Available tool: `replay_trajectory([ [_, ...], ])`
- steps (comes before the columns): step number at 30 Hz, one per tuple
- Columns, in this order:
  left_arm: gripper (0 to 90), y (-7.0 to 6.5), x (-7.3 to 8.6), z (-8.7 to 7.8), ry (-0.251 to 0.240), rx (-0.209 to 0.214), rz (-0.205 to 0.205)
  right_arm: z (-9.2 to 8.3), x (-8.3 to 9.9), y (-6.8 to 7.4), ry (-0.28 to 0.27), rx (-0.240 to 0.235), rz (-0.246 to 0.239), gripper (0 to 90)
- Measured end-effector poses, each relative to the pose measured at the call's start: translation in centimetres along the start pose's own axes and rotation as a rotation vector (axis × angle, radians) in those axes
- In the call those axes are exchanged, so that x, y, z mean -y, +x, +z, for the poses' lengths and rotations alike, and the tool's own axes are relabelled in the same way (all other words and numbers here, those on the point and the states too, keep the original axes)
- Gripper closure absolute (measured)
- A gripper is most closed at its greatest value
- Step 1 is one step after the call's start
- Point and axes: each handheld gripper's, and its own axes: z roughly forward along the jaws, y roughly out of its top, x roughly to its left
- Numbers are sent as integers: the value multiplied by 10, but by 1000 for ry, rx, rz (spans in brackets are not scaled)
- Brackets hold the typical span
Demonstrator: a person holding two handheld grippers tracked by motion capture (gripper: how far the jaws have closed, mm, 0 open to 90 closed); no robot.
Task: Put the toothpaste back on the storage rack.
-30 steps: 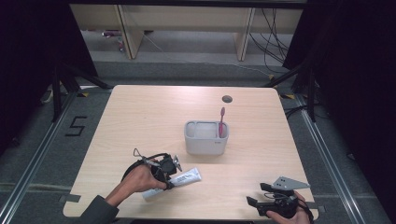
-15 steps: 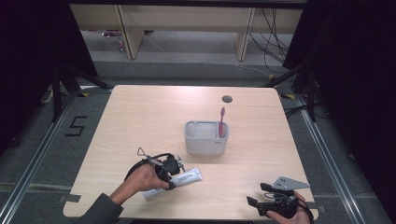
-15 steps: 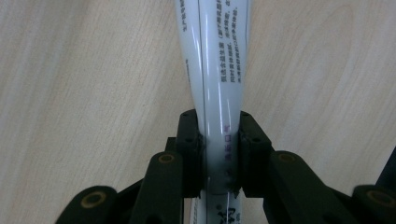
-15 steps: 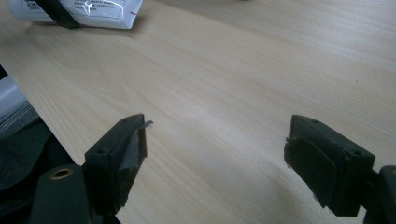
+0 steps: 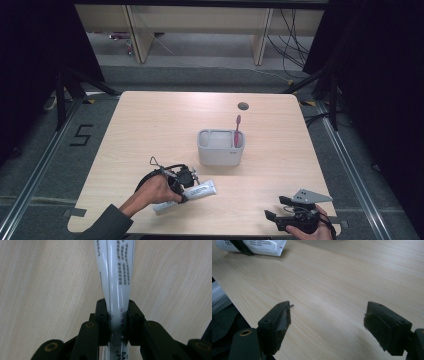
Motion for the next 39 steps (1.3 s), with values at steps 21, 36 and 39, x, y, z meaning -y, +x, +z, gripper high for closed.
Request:
replay_trajectory([
  [21,756,-2,-2,-2,25,-15,47,0,0,0,-4,-13,37,216],
  [36,756,3,4,-28,-157,-20,9,-1,1,-1,-13,-5,43,216],
  [39,757,2,6,-34,-224,-28,3,-1,1,0,-14,-12,63,216],
])
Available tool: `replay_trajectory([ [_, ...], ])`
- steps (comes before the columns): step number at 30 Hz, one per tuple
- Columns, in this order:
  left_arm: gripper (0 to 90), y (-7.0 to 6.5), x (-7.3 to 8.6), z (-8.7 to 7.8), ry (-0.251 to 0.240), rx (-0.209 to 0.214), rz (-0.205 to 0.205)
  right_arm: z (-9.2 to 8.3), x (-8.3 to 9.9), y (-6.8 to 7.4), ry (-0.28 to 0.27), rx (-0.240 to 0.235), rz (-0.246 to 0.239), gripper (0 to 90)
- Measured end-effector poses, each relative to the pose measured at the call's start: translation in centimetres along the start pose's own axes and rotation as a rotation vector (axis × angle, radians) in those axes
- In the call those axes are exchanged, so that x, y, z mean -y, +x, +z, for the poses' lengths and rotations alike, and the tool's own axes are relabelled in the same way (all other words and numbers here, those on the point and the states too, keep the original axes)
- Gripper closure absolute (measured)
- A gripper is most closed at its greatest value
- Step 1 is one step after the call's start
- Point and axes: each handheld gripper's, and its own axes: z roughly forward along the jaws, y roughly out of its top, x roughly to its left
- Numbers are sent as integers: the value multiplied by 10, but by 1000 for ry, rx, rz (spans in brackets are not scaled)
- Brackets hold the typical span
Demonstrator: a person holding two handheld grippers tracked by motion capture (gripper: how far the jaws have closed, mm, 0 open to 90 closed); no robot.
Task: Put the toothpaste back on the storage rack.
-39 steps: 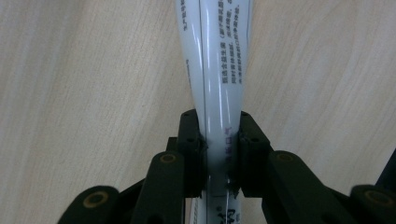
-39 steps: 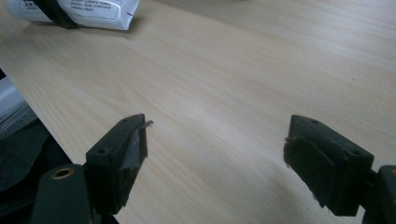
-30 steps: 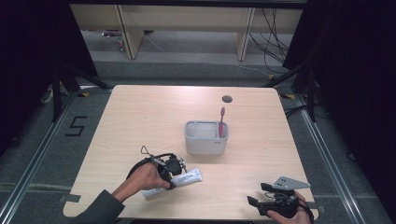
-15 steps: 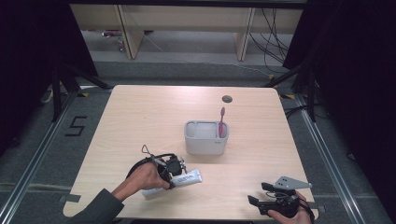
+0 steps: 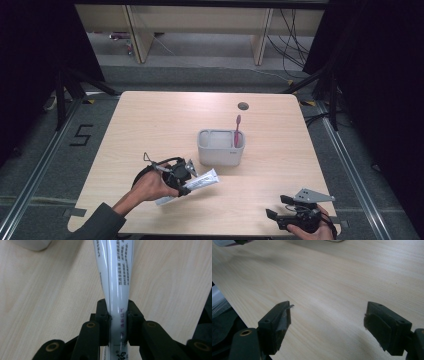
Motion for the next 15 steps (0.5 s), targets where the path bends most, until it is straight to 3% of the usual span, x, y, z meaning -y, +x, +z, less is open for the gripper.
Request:
replay_trajectory([
  [2,756,1,0,-3,-17,3,4,0,0,-1,-8,-1,-11,216],
  [3,756,3,1,-7,-58,6,-5,1,0,-2,-11,1,-16,216],
  [5,756,4,1,-11,-91,1,-8,0,0,-3,-19,26,-40,216],
  [8,756,6,3,-17,-152,-5,-24,0,0,-2,-11,5,-27,216],
  [9,756,6,3,-18,-178,1,-40,0,-1,-2,-14,7,-31,216],
  [13,756,6,4,-25,-221,-3,-44,-1,-1,-2,-4,28,-40,215],
  [15,756,7,4,-28,-236,-2,-38,1,-1,0,-13,-5,1,215],
])
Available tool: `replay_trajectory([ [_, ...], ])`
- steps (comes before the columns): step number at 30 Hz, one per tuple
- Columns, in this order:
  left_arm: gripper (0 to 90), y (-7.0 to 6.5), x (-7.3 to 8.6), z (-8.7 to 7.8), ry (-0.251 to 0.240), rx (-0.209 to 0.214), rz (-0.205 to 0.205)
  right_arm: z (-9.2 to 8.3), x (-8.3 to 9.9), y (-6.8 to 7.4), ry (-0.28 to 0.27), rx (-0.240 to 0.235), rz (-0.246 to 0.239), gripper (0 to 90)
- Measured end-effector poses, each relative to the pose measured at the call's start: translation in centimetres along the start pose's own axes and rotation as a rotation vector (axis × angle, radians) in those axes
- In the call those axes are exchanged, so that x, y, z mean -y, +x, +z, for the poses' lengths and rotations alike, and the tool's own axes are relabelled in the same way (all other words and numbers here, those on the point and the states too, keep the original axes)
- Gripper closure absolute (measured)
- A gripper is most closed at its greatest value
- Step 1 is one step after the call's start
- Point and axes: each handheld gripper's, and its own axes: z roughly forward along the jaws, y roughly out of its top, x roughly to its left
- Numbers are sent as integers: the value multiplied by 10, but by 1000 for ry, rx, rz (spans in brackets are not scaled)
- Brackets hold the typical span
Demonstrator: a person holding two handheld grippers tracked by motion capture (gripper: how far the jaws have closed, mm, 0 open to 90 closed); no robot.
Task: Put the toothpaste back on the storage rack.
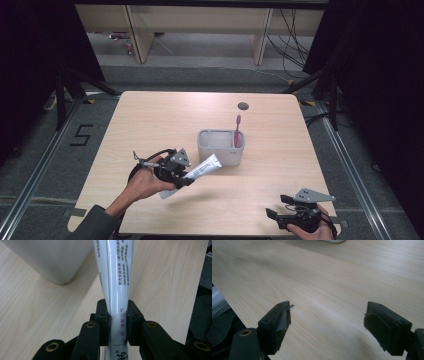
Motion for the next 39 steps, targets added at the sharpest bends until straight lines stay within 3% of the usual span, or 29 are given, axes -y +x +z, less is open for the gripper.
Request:
replay_trajectory([
  [1,756,0,-1,0,-25,-3,-5,-1,-1,-3,-5,30,-46,216],
  [2,756,1,-2,-2,-21,4,-8,-1,-1,-3,-9,28,-49,215],
  [4,756,3,-3,-3,-40,-11,-14,-1,-1,-3,-9,26,-46,216],
  [10,756,4,-8,-12,-110,-2,-42,-1,-1,-2,4,12,-35,215],
  [20,756,8,-23,-26,-223,-28,-63,-1,-1,-3,-6,27,-53,215],
  [22,755,9,-25,-27,-234,-12,-73,-1,-1,-3,-2,23,-45,215],
  [23,755,10,-28,-30,-257,-32,-74,-1,-1,-3,-5,25,-48,215],
  [32,756,17,-45,-37,-332,-45,-83,-1,-1,-3,-7,23,-42,215],
  [39,756,24,-57,-35,-397,-71,-120,-1,-2,-3,0,10,-34,215],
])
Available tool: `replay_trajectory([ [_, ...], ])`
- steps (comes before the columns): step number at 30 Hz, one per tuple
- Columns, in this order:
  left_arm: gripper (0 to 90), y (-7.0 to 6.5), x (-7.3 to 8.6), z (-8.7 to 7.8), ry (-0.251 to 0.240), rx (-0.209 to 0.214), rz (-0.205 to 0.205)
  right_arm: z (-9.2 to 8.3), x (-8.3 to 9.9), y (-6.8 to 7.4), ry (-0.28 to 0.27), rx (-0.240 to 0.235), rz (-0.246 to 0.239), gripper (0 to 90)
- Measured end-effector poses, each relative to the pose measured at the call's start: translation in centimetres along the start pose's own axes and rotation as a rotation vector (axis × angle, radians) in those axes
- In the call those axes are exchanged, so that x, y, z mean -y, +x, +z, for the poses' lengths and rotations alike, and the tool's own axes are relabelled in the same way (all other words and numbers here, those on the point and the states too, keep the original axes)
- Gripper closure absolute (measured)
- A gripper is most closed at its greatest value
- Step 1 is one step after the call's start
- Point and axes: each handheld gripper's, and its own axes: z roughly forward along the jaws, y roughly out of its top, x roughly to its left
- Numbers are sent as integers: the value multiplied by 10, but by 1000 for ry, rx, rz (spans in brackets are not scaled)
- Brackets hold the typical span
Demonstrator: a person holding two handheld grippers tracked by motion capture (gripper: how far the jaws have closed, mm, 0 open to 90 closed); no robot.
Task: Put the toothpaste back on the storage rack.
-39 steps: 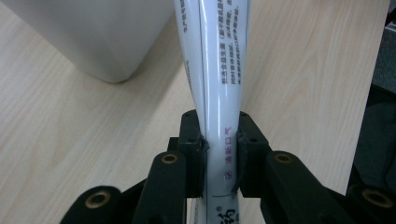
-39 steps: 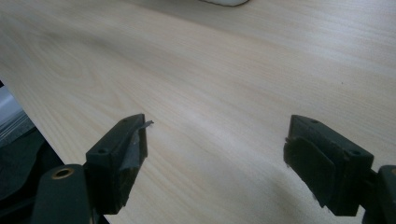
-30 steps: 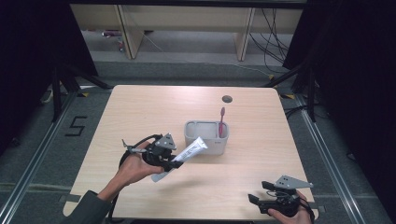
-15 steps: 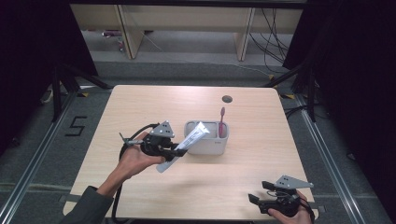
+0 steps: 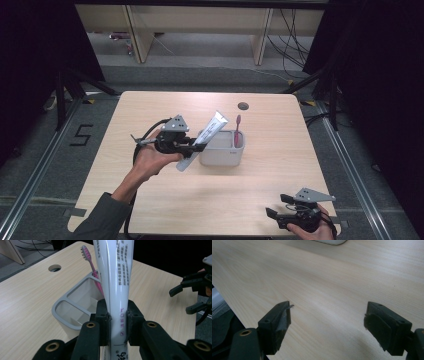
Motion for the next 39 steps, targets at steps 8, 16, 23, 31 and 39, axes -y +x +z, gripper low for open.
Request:
replay_trajectory([
  [8,756,4,-12,11,-40,-9,-22,-1,1,-1,-5,10,-7,215],
  [16,755,10,-25,26,-104,-21,-65,-2,0,-1,-11,16,-13,216],
  [23,755,13,-30,34,-154,-33,-84,-2,0,-2,-6,27,-9,216],
  [31,755,16,-33,43,-179,-51,-95,-2,1,-1,-7,18,-10,216],
  [39,755,20,-35,57,-228,-87,-127,-1,0,-2,-6,28,-12,217],
])
